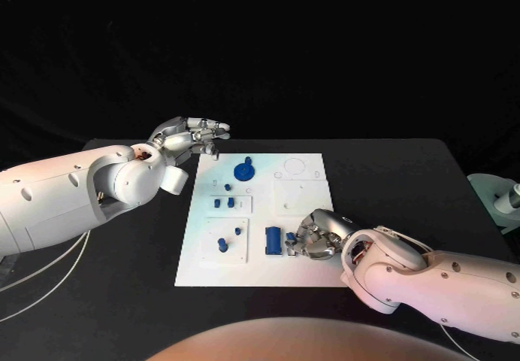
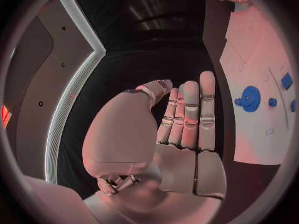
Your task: Assemble the parts on the task board
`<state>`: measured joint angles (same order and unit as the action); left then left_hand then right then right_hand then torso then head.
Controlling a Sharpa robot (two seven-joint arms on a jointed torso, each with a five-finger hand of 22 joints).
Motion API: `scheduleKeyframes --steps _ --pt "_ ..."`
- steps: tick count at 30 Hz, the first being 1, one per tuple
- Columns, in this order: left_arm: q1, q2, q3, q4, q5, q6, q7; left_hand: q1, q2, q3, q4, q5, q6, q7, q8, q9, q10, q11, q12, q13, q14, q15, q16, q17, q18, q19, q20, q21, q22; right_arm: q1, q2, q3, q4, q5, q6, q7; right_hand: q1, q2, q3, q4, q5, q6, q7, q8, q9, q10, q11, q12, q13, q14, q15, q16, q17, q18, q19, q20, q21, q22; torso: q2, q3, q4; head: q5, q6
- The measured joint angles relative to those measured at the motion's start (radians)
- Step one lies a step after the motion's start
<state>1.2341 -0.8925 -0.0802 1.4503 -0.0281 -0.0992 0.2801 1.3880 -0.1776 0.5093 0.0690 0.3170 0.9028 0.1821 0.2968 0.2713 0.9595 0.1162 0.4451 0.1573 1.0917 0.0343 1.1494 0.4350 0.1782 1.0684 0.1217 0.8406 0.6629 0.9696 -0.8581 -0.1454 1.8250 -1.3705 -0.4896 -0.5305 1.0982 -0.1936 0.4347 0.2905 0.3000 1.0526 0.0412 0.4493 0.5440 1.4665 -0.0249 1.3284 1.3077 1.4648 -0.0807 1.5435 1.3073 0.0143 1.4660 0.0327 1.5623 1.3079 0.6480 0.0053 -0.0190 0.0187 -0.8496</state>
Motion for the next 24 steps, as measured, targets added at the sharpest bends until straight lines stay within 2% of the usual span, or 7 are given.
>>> scheduleKeyframes --steps 2,4,6,13,20,24 --pt "0.0 0.0 0.0 0.0 0.0 0.0 -0.001 0.0 0.0 0.0 0.0 0.0 0.0 0.0 0.002 0.0 0.0 0.0 0.0 0.0 0.0 0.0 0.0 0.0 0.0 0.0 0.0 0.0 0.0 0.0 0.001 0.0 0.0 -0.002 0.0 -0.001 -0.008 0.005 -0.006 0.002 0.0 0.0 0.0 0.002 0.001 0.0 0.0 0.0 0.0 0.0 0.0 0.0 0.0 0.0 0.0 0.0 0.0 0.0 0.0 0.0 0.0001 0.0 0.0" --pt "0.0 -0.001 0.0 0.0 0.0 0.001 -0.001 0.0 0.0 0.0 0.0 0.0 0.0 0.0 0.002 0.0 0.0 0.0 0.0 0.0 0.0 0.0 0.0 0.0 0.0 0.0 0.0 0.0 0.0 0.0 0.001 0.0 0.0 -0.004 0.001 -0.002 -0.037 0.0 -0.03 0.0 0.023 0.0 0.0 0.003 0.001 0.0 0.0 0.0 0.0 0.0 0.0 0.0 0.0 0.0 0.0 -0.001 0.0 0.0 0.0 0.0 0.0001 0.0 0.0" --pt "0.0 -0.001 0.0 0.0 0.0 0.001 -0.002 0.0 0.0 0.0 0.0 0.0 0.0 0.0 0.002 0.0 0.0 0.0 0.0 0.0 0.0 0.0 0.0 0.0 0.0 0.0 0.0 0.0 0.0 0.0 0.0 0.0 0.0 -0.005 0.002 -0.002 -0.041 -0.004 -0.039 0.002 0.025 0.0 0.0 0.003 0.001 0.0 0.0 0.0 0.0 0.0 0.0 0.0 0.0 0.0 0.0 -0.007 0.0 0.0 0.0 0.0 0.0001 0.0 -0.002" --pt "0.0 -0.002 0.0 0.0 0.0 0.002 -0.005 0.0 0.0 0.0 0.0 0.0 0.0 0.0 0.002 0.0 0.0 0.0 0.0 0.001 -0.004 0.004 0.0 -0.001 0.0 0.0 0.0 0.0 -0.001 -0.001 -0.007 -0.001 0.009 -0.011 0.002 -0.002 -0.082 0.004 -0.072 0.002 0.041 0.0 0.0 0.003 0.001 0.0 0.0 0.0 0.0 0.0 0.0 0.0 0.0 0.0 0.0 -0.007 0.0 0.0 0.0 0.0006 -0.0008 0.002 -0.004" --pt "0.0 -0.003 0.0 0.0 0.0 0.004 -0.007 0.0 0.0 -0.003 0.003 0.0 0.0 0.0 0.002 0.0 0.0 0.0 0.0 0.001 -0.004 0.004 0.0 -0.001 0.0 0.0 0.0 0.0 -0.001 -0.001 -0.019 -0.001 0.027 -0.021 0.001 0.0 -0.107 0.011 -0.097 0.005 0.041 0.0 0.0 0.003 0.002 0.0 0.0 0.0 0.0 0.0 0.0 0.0 0.0 0.0 0.0 -0.007 0.0 0.0 0.0 0.0012 -0.0012 0.004 -0.005" --pt "0.0 -0.004 0.0 0.0 0.0 0.005 -0.009 0.0 0.0 0.0 0.006 0.0 0.0 0.0 0.002 0.0 0.0 0.0 0.0 0.001 -0.004 0.004 0.0 -0.001 0.0 0.0 0.0 0.0 -0.001 -0.001 -0.027 -0.001 0.036 -0.028 -0.001 0.001 -0.111 0.007 -0.1 0.002 0.041 0.0 0.0 0.003 0.002 0.0 0.0 0.0 0.0 0.0 0.0 0.0 0.001 0.0 0.0 -0.007 0.0 0.0 0.001 0.0015 -0.0012 0.004 -0.007"
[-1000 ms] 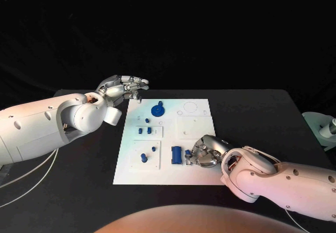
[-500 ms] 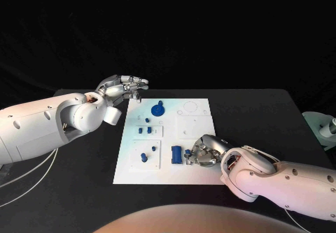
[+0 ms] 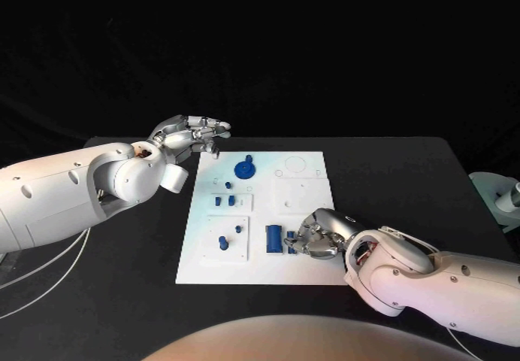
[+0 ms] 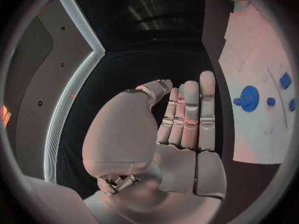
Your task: Assemble the parts on the task board
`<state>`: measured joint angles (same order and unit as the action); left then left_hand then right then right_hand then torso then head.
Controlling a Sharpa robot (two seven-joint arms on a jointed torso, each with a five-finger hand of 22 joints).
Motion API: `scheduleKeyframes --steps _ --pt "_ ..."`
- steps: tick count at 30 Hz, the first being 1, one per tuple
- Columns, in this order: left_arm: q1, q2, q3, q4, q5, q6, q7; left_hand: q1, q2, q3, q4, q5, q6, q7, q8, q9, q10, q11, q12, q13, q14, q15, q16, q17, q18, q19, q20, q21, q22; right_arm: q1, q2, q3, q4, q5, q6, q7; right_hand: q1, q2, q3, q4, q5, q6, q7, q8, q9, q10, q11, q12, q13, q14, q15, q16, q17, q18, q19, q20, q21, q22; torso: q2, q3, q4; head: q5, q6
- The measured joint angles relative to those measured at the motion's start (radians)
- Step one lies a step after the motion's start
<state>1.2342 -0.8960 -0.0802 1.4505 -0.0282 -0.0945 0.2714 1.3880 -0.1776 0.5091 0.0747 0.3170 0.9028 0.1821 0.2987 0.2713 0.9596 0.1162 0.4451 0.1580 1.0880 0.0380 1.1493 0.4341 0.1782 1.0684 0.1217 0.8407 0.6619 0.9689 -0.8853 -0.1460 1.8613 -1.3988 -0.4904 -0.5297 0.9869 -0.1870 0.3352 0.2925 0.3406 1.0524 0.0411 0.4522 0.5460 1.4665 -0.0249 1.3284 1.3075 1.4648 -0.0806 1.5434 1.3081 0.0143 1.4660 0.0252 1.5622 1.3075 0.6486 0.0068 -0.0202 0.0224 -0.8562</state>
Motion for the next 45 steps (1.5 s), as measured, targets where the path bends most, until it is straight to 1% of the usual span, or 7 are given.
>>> scheduleKeyframes --steps 11,20,32,35,38,43,45 --pt "0.0 -0.001 0.0 0.0 0.0 0.001 -0.002 0.0 0.0 0.0 0.0 0.0 0.0 0.0 0.0 0.0 0.0 0.0 0.0 0.0 0.0 0.0 0.0 0.0 0.0 0.0 0.0 0.0 0.0 0.0 -0.019 0.0 0.003 -0.013 0.0 0.002 0.01 0.01 -0.007 -0.007 0.006 0.0 0.0 0.0 0.001 0.0 0.0 0.0 0.0 0.004 -0.004 0.0 0.0 0.0 0.0 0.0 0.004 0.0 0.0 -0.0007 0.0 0.0 -0.001" --pt "0.0 -0.003 0.0 0.001 0.0 0.002 -0.003 0.0 0.0 0.0 0.0 0.0 0.0 0.0 0.0 0.0 0.0 0.0 0.005 0.0 0.0 0.0 0.0 -0.001 0.0 0.0 0.0 0.0 -0.001 0.0 -0.03 0.0 0.007 -0.014 0.013 0.021 0.152 -0.004 0.002 -0.04 -0.152 0.0 0.0 0.0 0.002 0.0 0.0 0.0 0.0 0.004 -0.004 0.0 0.0 0.0 0.0 0.0 0.004 0.0 -0.001 -0.0011 0.0004 0.002 -0.002" --pt "0.0 -0.001 0.0 0.0 0.0 0.002 -0.002 0.0 0.0 0.0 0.0 0.0 0.0 0.0 0.0 0.0 0.0 0.0 0.005 0.0 0.0 0.0 0.0 -0.001 0.0 0.0 0.0 -0.003 -0.001 0.003 -0.046 0.001 0.013 0.006 -0.016 0.086 0.181 -0.002 0.01 -0.048 -0.153 -0.004 0.004 -0.004 0.0 0.0 0.0 -0.022 0.0 0.004 -0.004 0.0 0.0 0.0 0.0 0.0 -0.013 0.001 -0.002 -0.0012 0.0001 0.002 0.004" --pt "0.0 0.001 -0.001 -0.001 0.0 0.001 0.001 0.0 0.0 0.0 0.0 0.0 0.0 0.0 0.0 0.0 0.0 0.0 0.005 0.0 0.0 0.0 0.0 -0.001 0.0 0.0 0.0 -0.003 -0.001 0.014 -0.053 0.001 0.004 0.044 -0.036 0.142 0.211 0.008 0.025 -0.052 -0.133 -0.041 0.019 -0.029 -0.007 0.001 0.001 -0.055 0.0 0.004 -0.004 -0.006 0.0 0.0 0.0 0.0 -0.06 0.001 -0.004 -0.0014 0.0 0.002 0.013" --pt "0.0 0.005 -0.002 -0.003 0.0 -0.003 0.01 -0.005 -0.004 -0.001 0.001 0.0 0.0 0.0 0.0 0.0 0.0 0.0 0.008 0.001 0.0 0.0 0.0 -0.001 0.0 0.0 0.0 -0.003 -0.002 0.039 -0.057 0.003 -0.027 0.13 -0.055 0.24 0.238 0.013 0.038 -0.065 -0.128 -0.077 0.037 -0.053 -0.013 -0.016 0.022 -0.104 0.0 0.003 0.007 -0.016 0.0 0.0 0.0 0.002 -0.112 0.0 -0.006 -0.0026 -0.0015 0.0 0.026" --pt "-0.003 0.021 -0.007 -0.017 0.009 -0.023 0.039 -0.014 -0.005 -0.008 0.008 0.0 -0.004 -0.004 0.004 0.0 0.0 0.0 0.014 0.002 0.0 0.0 0.0 -0.003 0.0 0.0 0.0 -0.007 -0.006 0.087 -0.045 0.004 -0.131 0.358 -0.065 0.455 0.272 0.01 0.056 -0.083 -0.132 -0.128 0.065 -0.088 -0.021 -0.117 0.044 -0.323 -0.048 0.003 0.025 -0.091 -0.025 0.046 -0.017 0.03 -0.331 0.0 -0.015 -0.0051 -0.0053 -0.008 0.064" --pt "-0.005 0.032 -0.009 -0.03 0.017 -0.037 0.056 -0.022 -0.011 -0.014 0.014 0.0 -0.008 -0.007 0.007 0.0 0.0 0.0 0.022 0.003 -0.014 0.0 0.0 -0.006 0.0 -0.006 0.006 -0.017 -0.009 0.105 -0.028 0.004 -0.192 0.474 -0.063 0.547 0.287 0.01 0.066 -0.093 -0.149 -0.162 0.079 -0.108 -0.028 -0.233 0.059 -0.531 -0.162 -0.018 0.045 -0.17 -0.158 0.088 -0.107 0.037 -0.543 0.0 -0.022 -0.0067 -0.007 -0.011 0.083"
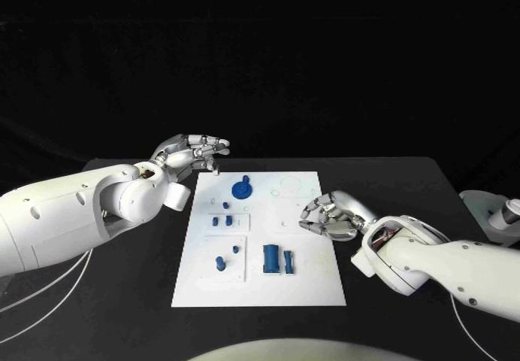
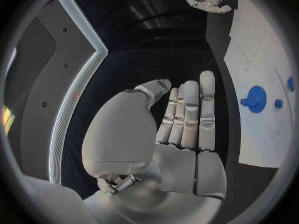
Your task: Assemble the parts on the task board
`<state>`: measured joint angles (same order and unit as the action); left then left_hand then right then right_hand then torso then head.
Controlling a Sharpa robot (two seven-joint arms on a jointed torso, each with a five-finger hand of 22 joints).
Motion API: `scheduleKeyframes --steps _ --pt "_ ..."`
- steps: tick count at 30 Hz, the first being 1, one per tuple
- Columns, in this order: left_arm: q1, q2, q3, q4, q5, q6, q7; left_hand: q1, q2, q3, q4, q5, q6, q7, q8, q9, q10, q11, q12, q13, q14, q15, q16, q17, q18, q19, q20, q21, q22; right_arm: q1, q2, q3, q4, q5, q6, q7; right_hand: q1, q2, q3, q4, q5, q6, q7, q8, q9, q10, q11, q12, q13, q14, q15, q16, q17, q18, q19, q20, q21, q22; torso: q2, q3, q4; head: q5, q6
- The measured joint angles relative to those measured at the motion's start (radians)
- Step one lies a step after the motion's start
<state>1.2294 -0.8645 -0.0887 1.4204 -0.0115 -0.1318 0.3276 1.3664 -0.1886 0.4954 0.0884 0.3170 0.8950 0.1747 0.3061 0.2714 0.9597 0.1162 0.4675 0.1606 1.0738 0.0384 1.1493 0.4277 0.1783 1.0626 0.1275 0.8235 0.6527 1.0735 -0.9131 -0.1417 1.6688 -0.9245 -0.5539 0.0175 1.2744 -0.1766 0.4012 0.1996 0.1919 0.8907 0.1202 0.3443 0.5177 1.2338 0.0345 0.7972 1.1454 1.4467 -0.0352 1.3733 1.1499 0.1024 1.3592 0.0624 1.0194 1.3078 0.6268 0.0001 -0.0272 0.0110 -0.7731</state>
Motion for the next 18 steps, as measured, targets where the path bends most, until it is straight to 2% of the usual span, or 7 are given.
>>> scheduleKeyframes --steps 2,4,7,10,12,15,18 --pt "-0.003 0.012 -0.001 -0.018 0.009 -0.015 0.015 -0.002 -0.002 0.0 0.006 0.0 -0.007 0.004 0.001 0.001 0.0 0.0 0.004 0.0 -0.037 0.002 -0.015 -0.011 0.0 -0.021 0.004 -0.021 -0.009 0.013 0.02 0.002 -0.061 0.1 0.005 0.072 0.011 -0.005 0.012 -0.009 -0.015 -0.016 0.016 -0.014 -0.005 -0.102 0.017 -0.171 -0.108 -0.089 0.014 -0.14 -0.2 0.048 -0.132 0.015 -0.296 -0.034 -0.007 -0.0014 -0.0017 -0.001 0.016" --pt "-0.006 0.029 -0.003 -0.043 0.019 -0.033 0.033 -0.006 -0.006 0.001 0.013 0.0 -0.012 0.009 0.005 0.001 -0.014 0.003 0.0 -0.005 -0.105 0.011 -0.068 -0.038 0.0 -0.072 0.01 -0.062 -0.028 0.027 0.047 0.007 -0.136 0.215 0.014 0.147 0.013 -0.003 0.025 -0.011 -0.016 -0.027 0.023 -0.02 -0.008 -0.139 0.026 -0.232 -0.158 -0.158 0.023 -0.254 -0.341 0.068 -0.205 0.026 -0.468 -0.094 -0.016 -0.0035 -0.0043 -0.001 0.037" --pt "-0.01 0.056 -0.003 -0.084 0.035 -0.056 0.055 -0.006 -0.006 0.006 0.022 0.0 -0.022 0.011 0.005 0.001 -0.025 0.014 -0.018 -0.021 -0.174 0.027 -0.153 -0.08 0.0 -0.14 0.021 -0.123 -0.058 0.038 0.087 0.012 -0.232 0.352 0.029 0.228 0.026 0.0 0.073 -0.011 -0.04 -0.043 0.036 -0.038 -0.022 -0.189 0.047 -0.374 -0.302 -0.276 0.048 -0.478 -0.53 0.068 -0.267 0.044 -0.613 -0.196 -0.027 -0.0041 -0.0083 0.001 0.067" --pt "-0.015 0.092 -0.004 -0.133 0.054 -0.078 0.08 -0.012 -0.021 0.018 0.049 0.0 -0.06 0.005 0.005 -0.005 -0.032 0.036 -0.074 -0.058 -0.289 0.075 -0.352 -0.167 -0.025 -0.299 0.063 -0.3 -0.156 0.045 0.135 0.017 -0.336 0.485 0.056 0.298 0.036 -0.01 0.12 -0.009 -0.055 -0.046 0.054 -0.061 -0.038 -0.235 0.074 -0.516 -0.453 -0.394 0.081 -0.668 -0.623 0.068 -0.347 0.075 -0.737 -0.297 -0.037 -0.004 -0.0114 0.006 0.093" --pt "-0.018 0.106 -0.004 -0.153 0.062 -0.087 0.091 -0.01 -0.032 0.017 0.061 -0.002 -0.074 -0.006 0.005 -0.01 -0.025 0.051 -0.118 -0.083 -0.312 0.096 -0.458 -0.208 -0.032 -0.342 0.095 -0.403 -0.225 0.047 0.154 0.019 -0.376 0.54 0.07 0.326 0.039 -0.013 0.139 -0.014 -0.063 -0.047 0.065 -0.074 -0.046 -0.231 0.094 -0.574 -0.531 -0.458 0.105 -0.769 -0.674 0.068 -0.4 0.097 -0.811 -0.364 -0.041 -0.0038 -0.0126 0.008 0.104" --pt "-0.024 0.137 -0.004 -0.196 0.079 -0.103 0.111 -0.003 -0.038 0.001 0.077 -0.006 -0.093 -0.011 -0.008 -0.021 -0.031 0.062 -0.211 -0.096 -0.34 0.121 -0.624 -0.267 -0.031 -0.377 0.143 -0.561 -0.344 0.048 0.197 0.021 -0.456 0.628 0.101 0.37 0.039 -0.013 0.16 -0.035 -0.068 -0.041 0.077 -0.104 -0.069 -0.198 0.107 -0.671 -0.71 -0.478 0.133 -0.925 -0.77 0.068 -0.409 0.138 -0.927 -0.522 -0.05 -0.0023 -0.0146 0.013 0.125" --pt "-0.033 0.164 -0.004 -0.234 0.095 -0.117 0.129 0.009 -0.034 -0.02 0.086 -0.006 -0.094 -0.012 -0.022 -0.032 -0.032 0.061 -0.271 -0.097 -0.342 0.123 -0.713 -0.296 -0.015 -0.362 0.163 -0.638 -0.41 0.05 0.232 0.024 -0.515 0.691 0.129 0.402 0.033 -0.007 0.154 -0.054 -0.068 -0.039 0.08 -0.117 -0.083 -0.186 0.114 -0.709 -0.796 -0.469 0.143 -0.988 -0.812 0.068 -0.399 0.151 -0.955 -0.602 -0.057 -0.0001 -0.0156 0.017 0.142"
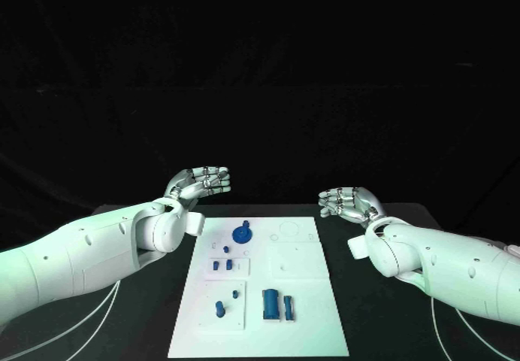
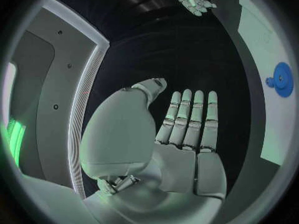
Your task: Assemble the parts on the task board
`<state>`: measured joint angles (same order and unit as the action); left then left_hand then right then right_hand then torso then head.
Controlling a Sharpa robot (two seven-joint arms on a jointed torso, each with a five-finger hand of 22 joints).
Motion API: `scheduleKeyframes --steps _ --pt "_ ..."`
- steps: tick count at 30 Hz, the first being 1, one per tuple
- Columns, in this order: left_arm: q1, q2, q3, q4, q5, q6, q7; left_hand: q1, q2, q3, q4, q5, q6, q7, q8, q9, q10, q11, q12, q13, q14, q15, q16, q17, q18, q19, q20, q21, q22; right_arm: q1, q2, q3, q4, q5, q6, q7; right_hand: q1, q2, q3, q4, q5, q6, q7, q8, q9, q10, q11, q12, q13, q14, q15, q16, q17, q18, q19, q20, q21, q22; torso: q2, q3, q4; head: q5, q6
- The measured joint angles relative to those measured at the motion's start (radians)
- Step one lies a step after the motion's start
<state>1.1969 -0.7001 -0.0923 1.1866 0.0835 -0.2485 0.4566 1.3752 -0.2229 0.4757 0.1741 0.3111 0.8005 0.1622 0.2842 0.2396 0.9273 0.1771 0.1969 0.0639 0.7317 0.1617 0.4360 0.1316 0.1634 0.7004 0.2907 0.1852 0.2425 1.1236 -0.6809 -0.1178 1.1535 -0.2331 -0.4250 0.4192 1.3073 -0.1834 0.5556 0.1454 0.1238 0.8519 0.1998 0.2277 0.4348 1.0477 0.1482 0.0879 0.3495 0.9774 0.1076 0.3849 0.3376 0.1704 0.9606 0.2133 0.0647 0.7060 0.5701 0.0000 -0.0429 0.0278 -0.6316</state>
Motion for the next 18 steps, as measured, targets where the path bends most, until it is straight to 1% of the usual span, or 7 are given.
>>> scheduleKeyframes --steps 3,5,6,8,12,14,18 --pt "-0.014 0.021 0.001 -0.028 0.015 -0.011 0.015 0.009 0.009 -0.007 0.006 0.0 0.0 0.0 -0.006 -0.007 0.006 -0.006 -0.033 0.0 0.006 -0.006 -0.048 -0.014 0.0 0.02 0.0 -0.037 -0.035 0.0 0.024 0.0 -0.04 0.042 0.025 0.021 -0.009 0.009 -0.008 -0.016 0.0 0.005 0.005 -0.016 -0.013 0.01 0.0 -0.021 -0.069 0.013 0.008 -0.043 -0.032 0.0 0.007 0.007 -0.001 -0.069 -0.005 0.0027 0.0 0.005 0.01" --pt "-0.022 0.029 0.001 -0.04 0.021 -0.015 0.02 0.006 0.013 -0.026 0.002 -0.007 -0.014 -0.007 -0.014 -0.014 -0.004 -0.01 -0.047 -0.002 -0.003 -0.007 -0.075 -0.021 0.0 0.015 -0.008 -0.054 -0.053 0.0 0.032 0.001 -0.053 0.055 0.034 0.028 -0.021 0.02 -0.02 -0.033 -0.002 -0.002 -0.004 -0.028 -0.03 0.017 0.0 -0.021 -0.114 0.029 0.003 -0.072 -0.057 0.0 0.006 0.002 -0.001 -0.123 -0.007 0.0041 0.0001 0.007 0.014" --pt "-0.022 0.028 0.0 -0.039 0.021 -0.016 0.019 -0.041 0.042 -0.086 -0.021 -0.046 -0.115 -0.028 -0.051 -0.044 -0.122 -0.03 -0.068 -0.01 -0.095 -0.027 -0.124 -0.036 -0.011 -0.077 -0.043 -0.072 -0.08 0.0 0.032 0.001 -0.051 0.056 0.034 0.028 -0.075 0.045 -0.092 -0.049 -0.02 -0.112 -0.028 -0.056 -0.086 -0.022 -0.02 -0.032 -0.152 -0.008 -0.014 -0.117 -0.097 -0.01 -0.121 -0.026 -0.011 -0.208 -0.007 0.0041 0.0002 0.007 0.014" --pt "-0.022 0.025 0.001 -0.035 0.02 -0.016 0.018 -0.143 0.09 -0.186 -0.06 -0.115 -0.29 -0.063 -0.111 -0.094 -0.33 -0.067 -0.102 -0.024 -0.259 -0.062 -0.205 -0.061 -0.055 -0.238 -0.107 -0.102 -0.122 0.0 0.028 0.002 -0.046 0.056 0.031 0.027 -0.168 0.079 -0.209 -0.073 -0.046 -0.297 -0.071 -0.099 -0.173 -0.14 -0.051 -0.046 -0.203 -0.186 -0.037 -0.185 -0.158 -0.052 -0.332 -0.074 -0.025 -0.333 -0.007 0.0041 0.001 0.006 0.014" --pt "-0.029 0.016 0.009 -0.006 0.019 -0.028 0.016 -0.328 0.153 -0.324 -0.114 -0.208 -0.532 -0.109 -0.193 -0.163 -0.613 -0.12 -0.147 -0.043 -0.483 -0.11 -0.315 -0.094 -0.103 -0.457 -0.194 -0.142 -0.179 -0.007 0.014 0.012 -0.012 0.061 0.018 0.026 -0.341 0.129 -0.375 -0.107 -0.084 -0.563 -0.133 -0.161 -0.298 -0.549 -0.098 -0.066 -0.273 -0.556 -0.071 -0.281 -0.244 -0.11 -0.633 -0.141 -0.044 -0.512 -0.011 0.0031 0.0095 -0.004 0.019" --pt "-0.038 0.009 0.016 0.023 0.017 -0.043 0.016 -0.415 0.173 -0.366 -0.131 -0.237 -0.608 -0.125 -0.219 -0.185 -0.702 -0.136 -0.161 -0.049 -0.553 -0.124 -0.349 -0.105 -0.119 -0.526 -0.221 -0.154 -0.197 -0.013 0.005 0.021 0.023 0.067 0.005 0.026 -0.542 0.144 -0.426 -0.118 -0.095 -0.644 -0.152 -0.18 -0.337 -0.689 -0.112 -0.07 -0.295 -0.674 -0.081 -0.31 -0.27 -0.118 -0.725 -0.161 -0.048 -0.567 -0.015 0.0024 0.0178 -0.013 0.023" --pt "-0.062 -0.012 0.033 0.098 0.01 -0.097 0.017 -0.821 0.197 -0.419 -0.151 -0.273 -0.7 -0.143 -0.25 -0.211 -0.81 -0.156 -0.177 -0.056 -0.638 -0.142 -0.391 -0.118 -0.126 -0.609 -0.255 -0.165 -0.219 -0.025 -0.017 0.047 0.118 0.085 -0.038 0.03 -0.903 0.163 -0.489 -0.131 -0.105 -0.745 -0.175 -0.203 -0.384 -0.863 -0.13 -0.075 -0.321 -0.821 -0.094 -0.346 -0.303 -0.141 -0.839 -0.187 -0.051 -0.634 -0.021 0.0009 0.0322 -0.023 0.029"
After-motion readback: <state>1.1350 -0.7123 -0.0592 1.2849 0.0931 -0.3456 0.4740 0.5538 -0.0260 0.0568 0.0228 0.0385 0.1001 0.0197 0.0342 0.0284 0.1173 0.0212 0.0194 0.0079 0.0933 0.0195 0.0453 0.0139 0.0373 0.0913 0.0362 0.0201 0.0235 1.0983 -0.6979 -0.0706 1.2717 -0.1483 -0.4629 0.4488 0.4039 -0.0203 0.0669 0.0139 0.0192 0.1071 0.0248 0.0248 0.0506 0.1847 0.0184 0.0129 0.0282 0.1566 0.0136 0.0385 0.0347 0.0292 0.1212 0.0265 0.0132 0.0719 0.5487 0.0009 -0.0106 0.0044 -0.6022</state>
